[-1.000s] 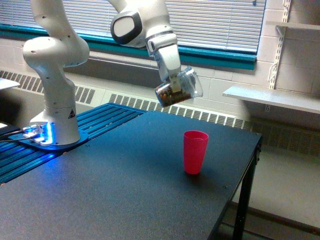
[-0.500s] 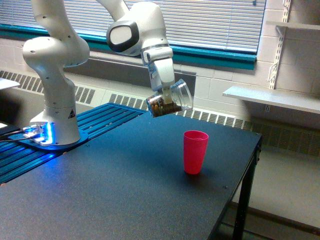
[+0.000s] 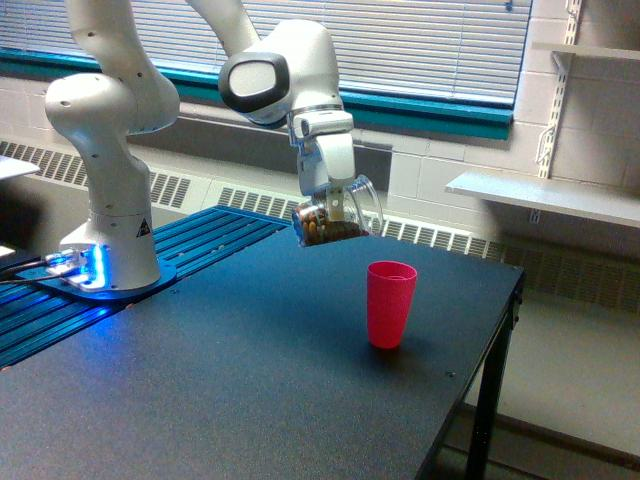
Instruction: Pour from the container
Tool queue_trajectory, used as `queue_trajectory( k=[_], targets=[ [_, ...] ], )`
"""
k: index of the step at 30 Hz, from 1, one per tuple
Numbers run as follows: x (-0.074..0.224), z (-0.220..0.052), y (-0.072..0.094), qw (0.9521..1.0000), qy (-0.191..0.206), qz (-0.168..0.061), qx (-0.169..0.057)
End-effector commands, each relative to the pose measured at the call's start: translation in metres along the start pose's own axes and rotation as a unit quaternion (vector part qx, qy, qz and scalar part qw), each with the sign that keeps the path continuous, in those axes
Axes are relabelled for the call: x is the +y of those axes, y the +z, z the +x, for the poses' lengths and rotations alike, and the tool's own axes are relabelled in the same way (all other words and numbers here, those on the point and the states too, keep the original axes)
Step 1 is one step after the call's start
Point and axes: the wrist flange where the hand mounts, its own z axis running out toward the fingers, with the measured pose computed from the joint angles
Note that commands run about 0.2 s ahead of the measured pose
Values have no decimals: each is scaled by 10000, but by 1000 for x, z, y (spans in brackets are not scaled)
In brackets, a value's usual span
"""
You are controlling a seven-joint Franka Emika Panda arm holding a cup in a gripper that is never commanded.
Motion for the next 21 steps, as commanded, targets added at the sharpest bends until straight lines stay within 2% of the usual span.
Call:
queue_trajectory(
  k=[1,21],
  targets=[
    [-7,6,2,9997,226,-73,1],
    [-19,15,9,9988,15,-467,-116]
  ],
)
